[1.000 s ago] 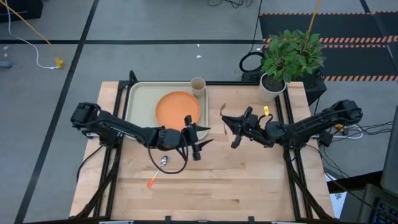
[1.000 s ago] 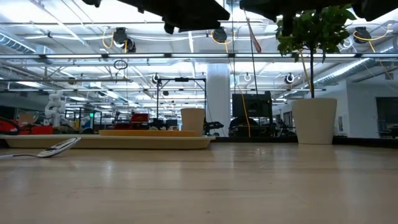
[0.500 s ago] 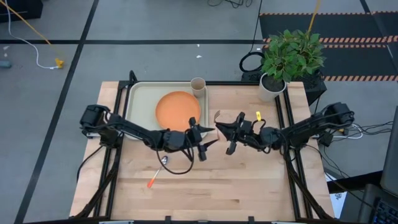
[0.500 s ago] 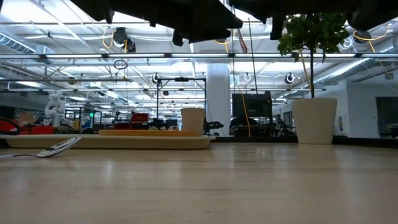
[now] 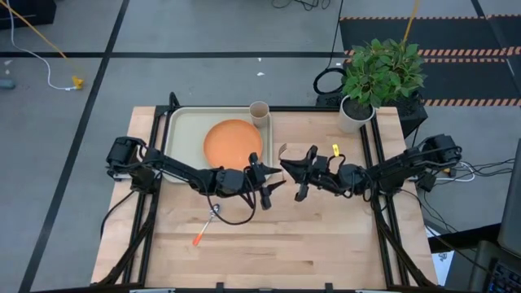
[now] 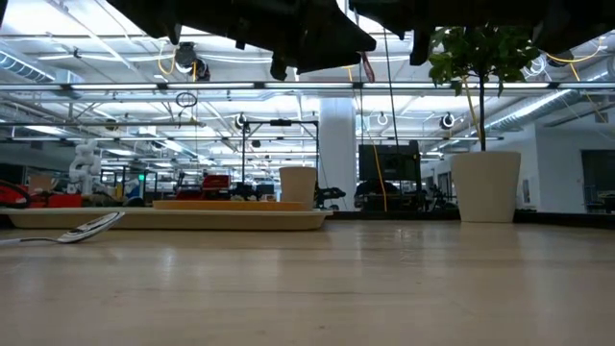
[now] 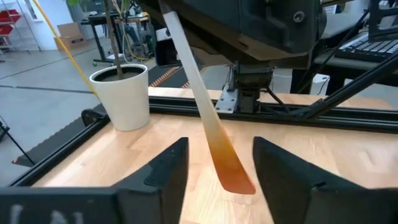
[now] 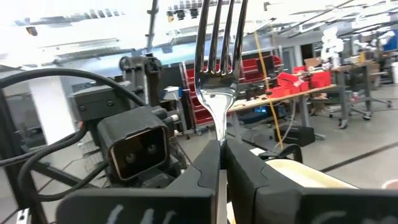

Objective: Pick and place plate/cup/fork/spoon on tray
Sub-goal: Put the orange fork on the white serving tray to the left of the orange plate

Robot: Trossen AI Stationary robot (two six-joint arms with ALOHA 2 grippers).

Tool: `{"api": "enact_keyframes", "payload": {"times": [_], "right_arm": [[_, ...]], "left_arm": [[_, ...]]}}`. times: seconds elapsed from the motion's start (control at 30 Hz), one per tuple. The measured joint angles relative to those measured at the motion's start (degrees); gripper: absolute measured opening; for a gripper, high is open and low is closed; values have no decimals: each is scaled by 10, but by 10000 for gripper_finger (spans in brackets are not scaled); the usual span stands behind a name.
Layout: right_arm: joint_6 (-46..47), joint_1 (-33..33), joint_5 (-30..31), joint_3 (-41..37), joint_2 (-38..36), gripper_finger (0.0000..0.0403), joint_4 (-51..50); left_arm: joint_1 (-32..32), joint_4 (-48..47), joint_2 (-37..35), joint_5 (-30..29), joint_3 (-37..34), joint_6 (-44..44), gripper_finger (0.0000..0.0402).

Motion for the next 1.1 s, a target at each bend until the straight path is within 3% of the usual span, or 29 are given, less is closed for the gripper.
{"api": "enact_keyframes", "payload": {"times": [0.43,0.77,1.1], "right_arm": [[-7,0,-3,0,0,6,-4],[-17,1,-5,0,0,6,-5],[-32,1,-7,0,-2,28,-28]], "left_arm": [[1,0,0,0,0,-5,59],[6,-6,0,15,0,-23,10],[15,-67,-22,41,0,-26,6]]}}
